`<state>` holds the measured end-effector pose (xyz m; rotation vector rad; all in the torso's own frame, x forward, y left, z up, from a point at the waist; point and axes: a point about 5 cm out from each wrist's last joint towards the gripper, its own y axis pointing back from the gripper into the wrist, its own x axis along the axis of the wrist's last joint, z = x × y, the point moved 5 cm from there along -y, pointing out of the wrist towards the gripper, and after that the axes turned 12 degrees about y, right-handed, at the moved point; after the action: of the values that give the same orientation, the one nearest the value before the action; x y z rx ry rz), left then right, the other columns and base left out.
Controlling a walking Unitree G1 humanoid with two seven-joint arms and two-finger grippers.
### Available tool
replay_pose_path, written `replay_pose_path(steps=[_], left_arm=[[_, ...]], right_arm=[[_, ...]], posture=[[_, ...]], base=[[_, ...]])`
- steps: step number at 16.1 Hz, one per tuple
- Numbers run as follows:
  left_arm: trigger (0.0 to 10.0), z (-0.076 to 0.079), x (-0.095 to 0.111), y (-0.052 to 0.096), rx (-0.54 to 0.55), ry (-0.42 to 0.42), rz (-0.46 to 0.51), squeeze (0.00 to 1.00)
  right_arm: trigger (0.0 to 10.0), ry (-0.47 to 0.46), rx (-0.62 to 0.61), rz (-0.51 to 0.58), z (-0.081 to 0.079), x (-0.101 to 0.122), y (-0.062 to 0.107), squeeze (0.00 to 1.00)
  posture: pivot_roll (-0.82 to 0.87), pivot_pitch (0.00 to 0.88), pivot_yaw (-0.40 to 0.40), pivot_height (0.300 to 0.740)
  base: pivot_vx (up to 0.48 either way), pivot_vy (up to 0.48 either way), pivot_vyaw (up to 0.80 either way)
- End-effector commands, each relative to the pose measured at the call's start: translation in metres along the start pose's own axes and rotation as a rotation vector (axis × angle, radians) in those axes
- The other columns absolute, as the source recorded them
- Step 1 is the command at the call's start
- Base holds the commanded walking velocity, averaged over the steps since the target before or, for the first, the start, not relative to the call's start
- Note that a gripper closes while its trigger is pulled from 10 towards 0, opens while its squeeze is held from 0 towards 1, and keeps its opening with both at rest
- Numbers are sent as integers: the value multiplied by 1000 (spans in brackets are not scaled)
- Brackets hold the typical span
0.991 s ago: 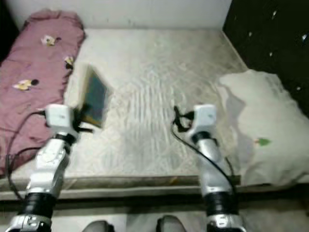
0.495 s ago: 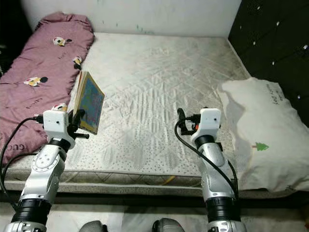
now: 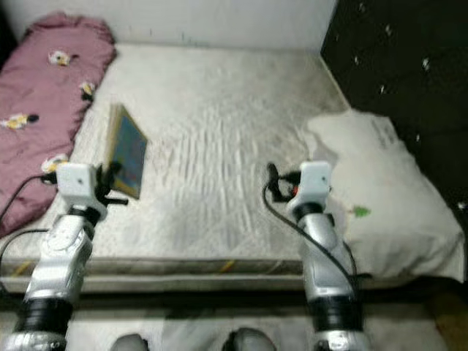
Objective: Clean up the room
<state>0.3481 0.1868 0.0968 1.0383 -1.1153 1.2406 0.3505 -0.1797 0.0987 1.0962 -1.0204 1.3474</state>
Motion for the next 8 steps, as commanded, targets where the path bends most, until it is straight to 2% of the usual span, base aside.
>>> replay_pose_path(steps=[1,6,7,8], left_arm=[[10000,7,15,-4,-32,-12,53,0],[10000,9,16,-5,-36,-9,54,0],[10000,9,16,-6,-32,27,58,0],[10000,11,17,-6,-57,23,61,0]], right_arm=[[10000,-5,4,14,-1,4,-1,0],[10000,3,11,14,-2,4,-3,0],[10000,7,11,15,-2,5,-3,0],[10000,10,12,16,-2,5,-4,0]], posture=[[15,34,-32,740],[13,32,-34,740],[13,31,-34,740],[14,31,-35,740]], base=[[0,-319,0],[0,-319,0],[0,0,0],[0,0,0]])
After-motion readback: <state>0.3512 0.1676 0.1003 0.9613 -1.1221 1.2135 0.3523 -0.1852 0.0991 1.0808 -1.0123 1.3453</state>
